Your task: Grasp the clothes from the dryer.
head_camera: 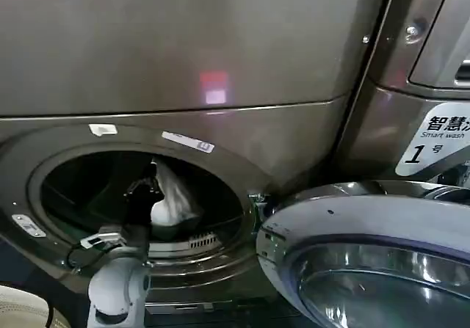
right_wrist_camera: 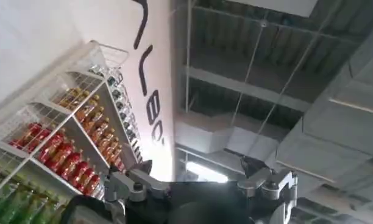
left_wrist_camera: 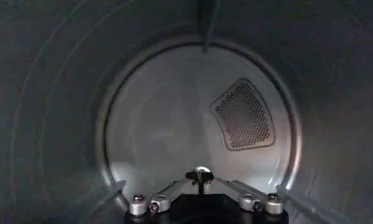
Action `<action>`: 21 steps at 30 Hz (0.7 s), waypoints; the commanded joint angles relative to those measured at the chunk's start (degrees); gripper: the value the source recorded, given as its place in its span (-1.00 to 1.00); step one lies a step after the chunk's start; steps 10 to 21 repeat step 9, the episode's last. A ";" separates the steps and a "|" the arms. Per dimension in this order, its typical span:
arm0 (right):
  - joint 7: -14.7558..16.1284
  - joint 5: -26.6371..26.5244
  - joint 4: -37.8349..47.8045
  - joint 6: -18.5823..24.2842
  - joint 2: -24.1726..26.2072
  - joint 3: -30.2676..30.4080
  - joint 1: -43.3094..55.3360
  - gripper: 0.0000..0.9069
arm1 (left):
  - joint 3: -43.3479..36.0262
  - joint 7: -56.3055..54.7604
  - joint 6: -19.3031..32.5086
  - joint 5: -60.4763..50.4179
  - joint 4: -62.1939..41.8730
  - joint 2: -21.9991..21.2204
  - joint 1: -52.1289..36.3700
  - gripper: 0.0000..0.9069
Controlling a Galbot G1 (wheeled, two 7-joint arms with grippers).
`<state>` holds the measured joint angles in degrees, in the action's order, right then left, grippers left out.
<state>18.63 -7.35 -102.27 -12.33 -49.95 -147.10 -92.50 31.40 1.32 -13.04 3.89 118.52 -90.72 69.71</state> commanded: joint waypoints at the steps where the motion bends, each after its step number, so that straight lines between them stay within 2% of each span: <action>1: 0.50 -0.30 -0.40 -0.18 0.01 0.02 0.27 1.00 | -0.65 0.28 0.19 -0.95 -0.10 -0.26 0.48 -1.00; 21: -0.09 -0.13 -0.36 0.34 -0.07 0.01 0.51 1.00 | -1.23 0.27 0.07 -1.24 -0.29 -0.62 0.21 -1.00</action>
